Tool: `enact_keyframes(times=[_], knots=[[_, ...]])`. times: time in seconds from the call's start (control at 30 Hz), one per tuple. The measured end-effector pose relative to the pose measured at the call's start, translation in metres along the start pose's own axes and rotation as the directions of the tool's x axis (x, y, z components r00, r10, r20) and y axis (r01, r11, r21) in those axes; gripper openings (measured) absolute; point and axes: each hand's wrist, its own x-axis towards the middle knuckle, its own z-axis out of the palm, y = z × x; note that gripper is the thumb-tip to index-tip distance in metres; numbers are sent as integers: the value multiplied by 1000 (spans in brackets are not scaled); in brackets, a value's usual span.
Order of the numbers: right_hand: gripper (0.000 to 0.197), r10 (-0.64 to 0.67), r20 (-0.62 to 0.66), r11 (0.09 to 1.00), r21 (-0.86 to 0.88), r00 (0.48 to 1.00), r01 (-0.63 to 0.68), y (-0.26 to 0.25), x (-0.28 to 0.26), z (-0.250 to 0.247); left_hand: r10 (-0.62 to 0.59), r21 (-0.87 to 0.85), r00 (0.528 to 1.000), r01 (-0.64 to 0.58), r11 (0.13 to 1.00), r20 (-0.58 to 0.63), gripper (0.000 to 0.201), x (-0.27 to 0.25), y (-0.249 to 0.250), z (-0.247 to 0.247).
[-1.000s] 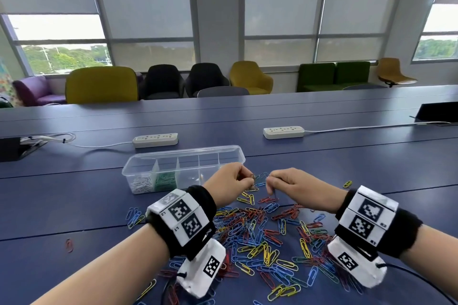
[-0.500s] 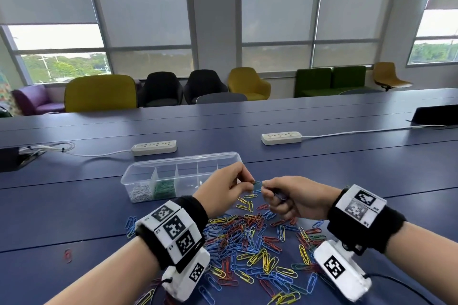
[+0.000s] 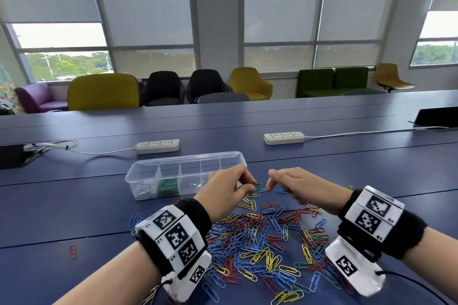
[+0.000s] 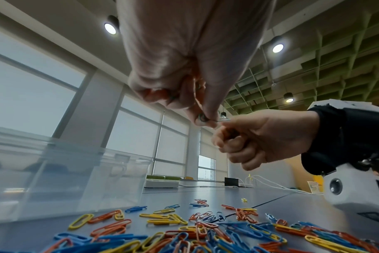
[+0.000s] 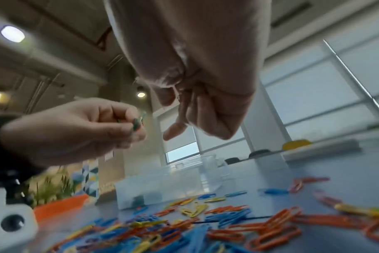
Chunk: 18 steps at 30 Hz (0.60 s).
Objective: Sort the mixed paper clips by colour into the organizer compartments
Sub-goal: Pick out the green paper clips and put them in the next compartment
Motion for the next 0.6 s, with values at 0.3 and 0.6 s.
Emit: enact_keyframes(times=[0.3, 0.6], knots=[[30, -96, 38, 986, 138, 995, 90, -14, -3, 7, 4, -80, 999, -8, 997, -45, 6, -8, -1, -6], [22, -269, -64, 951, -174, 961, 254, -31, 13, 25, -416, -878, 774, 405, -255, 478, 23, -16, -22, -8]])
